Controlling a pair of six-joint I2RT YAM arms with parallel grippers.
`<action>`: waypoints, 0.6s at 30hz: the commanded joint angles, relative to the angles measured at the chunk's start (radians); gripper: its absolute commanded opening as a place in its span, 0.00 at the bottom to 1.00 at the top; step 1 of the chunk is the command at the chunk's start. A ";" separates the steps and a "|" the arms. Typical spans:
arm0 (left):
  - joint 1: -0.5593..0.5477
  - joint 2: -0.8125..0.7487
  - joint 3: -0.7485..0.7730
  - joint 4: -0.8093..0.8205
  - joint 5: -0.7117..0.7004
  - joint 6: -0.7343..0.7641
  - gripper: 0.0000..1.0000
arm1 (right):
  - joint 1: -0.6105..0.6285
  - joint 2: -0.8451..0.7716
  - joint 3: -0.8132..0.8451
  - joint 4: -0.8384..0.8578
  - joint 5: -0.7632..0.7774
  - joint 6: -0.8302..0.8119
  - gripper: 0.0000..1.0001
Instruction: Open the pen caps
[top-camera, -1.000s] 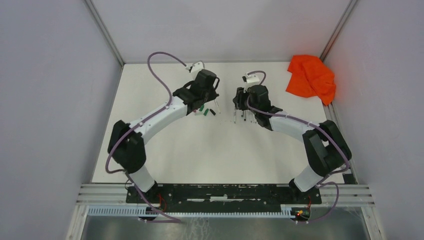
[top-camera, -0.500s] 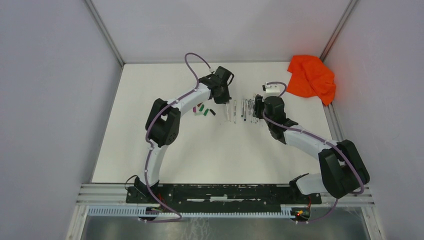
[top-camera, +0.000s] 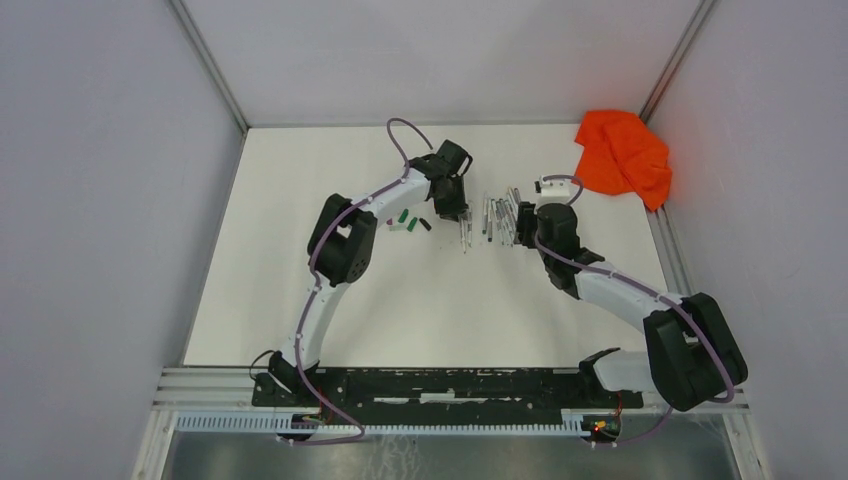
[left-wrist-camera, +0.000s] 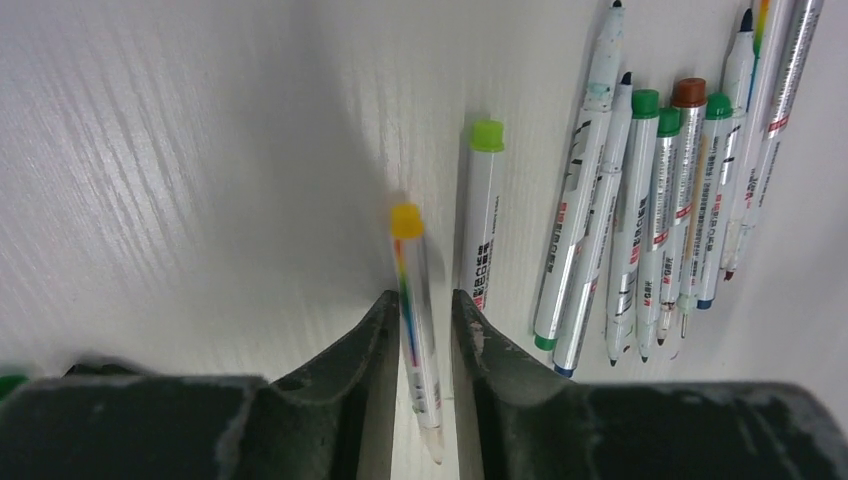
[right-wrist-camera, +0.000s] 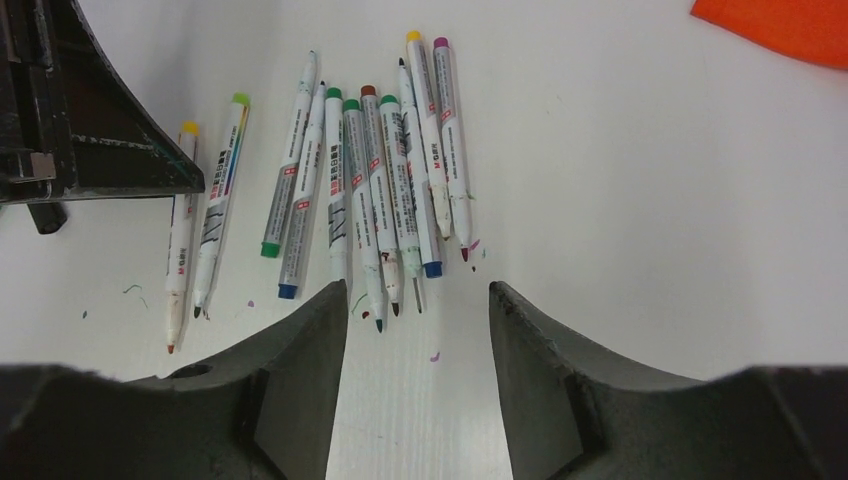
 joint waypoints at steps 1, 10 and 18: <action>0.001 0.004 0.036 -0.007 0.018 0.032 0.33 | -0.005 -0.037 -0.009 -0.002 0.025 -0.022 0.60; 0.001 -0.122 -0.035 0.045 -0.050 0.000 0.72 | -0.006 -0.097 -0.010 -0.048 0.024 -0.067 0.98; -0.051 -0.526 -0.379 0.190 -0.329 -0.022 1.00 | -0.002 -0.244 -0.058 -0.116 0.041 -0.088 0.98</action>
